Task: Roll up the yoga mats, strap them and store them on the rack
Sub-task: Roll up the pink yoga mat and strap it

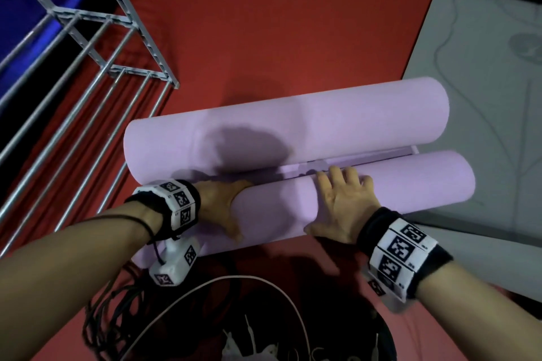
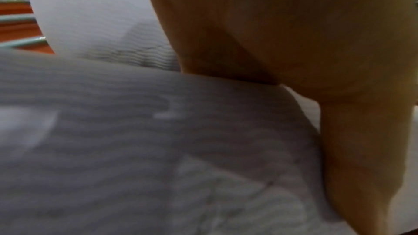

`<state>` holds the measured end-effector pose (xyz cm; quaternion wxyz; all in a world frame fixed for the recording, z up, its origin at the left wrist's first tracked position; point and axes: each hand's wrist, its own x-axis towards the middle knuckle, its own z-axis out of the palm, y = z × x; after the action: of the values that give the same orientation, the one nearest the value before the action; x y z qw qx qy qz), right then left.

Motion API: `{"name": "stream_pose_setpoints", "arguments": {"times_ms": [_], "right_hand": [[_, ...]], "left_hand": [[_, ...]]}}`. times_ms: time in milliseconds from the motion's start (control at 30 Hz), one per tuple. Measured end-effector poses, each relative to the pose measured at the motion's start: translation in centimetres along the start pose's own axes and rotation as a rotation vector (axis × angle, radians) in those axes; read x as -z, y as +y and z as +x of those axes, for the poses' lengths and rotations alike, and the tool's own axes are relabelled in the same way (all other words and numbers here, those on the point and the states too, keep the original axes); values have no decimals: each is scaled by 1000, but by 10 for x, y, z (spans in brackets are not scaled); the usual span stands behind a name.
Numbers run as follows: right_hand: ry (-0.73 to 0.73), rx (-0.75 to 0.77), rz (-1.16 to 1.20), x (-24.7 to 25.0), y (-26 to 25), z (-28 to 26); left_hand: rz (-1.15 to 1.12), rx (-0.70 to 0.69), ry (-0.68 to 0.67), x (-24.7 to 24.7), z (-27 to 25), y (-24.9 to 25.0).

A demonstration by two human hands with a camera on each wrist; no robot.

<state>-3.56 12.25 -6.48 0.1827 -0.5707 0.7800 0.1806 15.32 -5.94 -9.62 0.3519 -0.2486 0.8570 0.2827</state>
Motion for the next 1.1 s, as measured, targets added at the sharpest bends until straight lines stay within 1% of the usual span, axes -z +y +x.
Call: {"name": "stream_pose_setpoints", "arguments": {"times_ms": [100,167,267,367,433,500,533,567,600,667,800,900,1000,1033,1100], "right_hand": [[-21,8,-9,-2,2,10],[-25,18,12,-1,5,20],[-43,38,150,5,14,35],[4,56,279,11,22,47],[3,70,312,14,25,54],[-11,83,345,13,27,61],[-8,86,354,13,27,64],[3,85,350,12,27,67],[20,85,336,12,28,68],[53,71,282,11,29,67],[116,24,125,9,24,61],[61,10,64,13,24,59],[6,69,-33,11,27,58],[0,79,-80,9,27,56],[45,82,-95,4,27,54]], "left_hand": [[-51,-65,21,7,-2,-5],[-40,-93,73,16,-8,-9],[41,-137,160,25,-14,-13],[155,-93,217,30,-7,-18],[242,-54,254,33,-2,-15],[301,4,213,26,2,-2],[289,35,173,19,3,6],[261,58,151,12,5,12],[238,70,158,6,5,17],[233,65,211,3,9,17],[238,87,255,9,12,9],[246,120,275,9,14,10],[181,117,250,14,15,10],[171,103,240,17,15,9],[182,74,243,21,15,8]]}}
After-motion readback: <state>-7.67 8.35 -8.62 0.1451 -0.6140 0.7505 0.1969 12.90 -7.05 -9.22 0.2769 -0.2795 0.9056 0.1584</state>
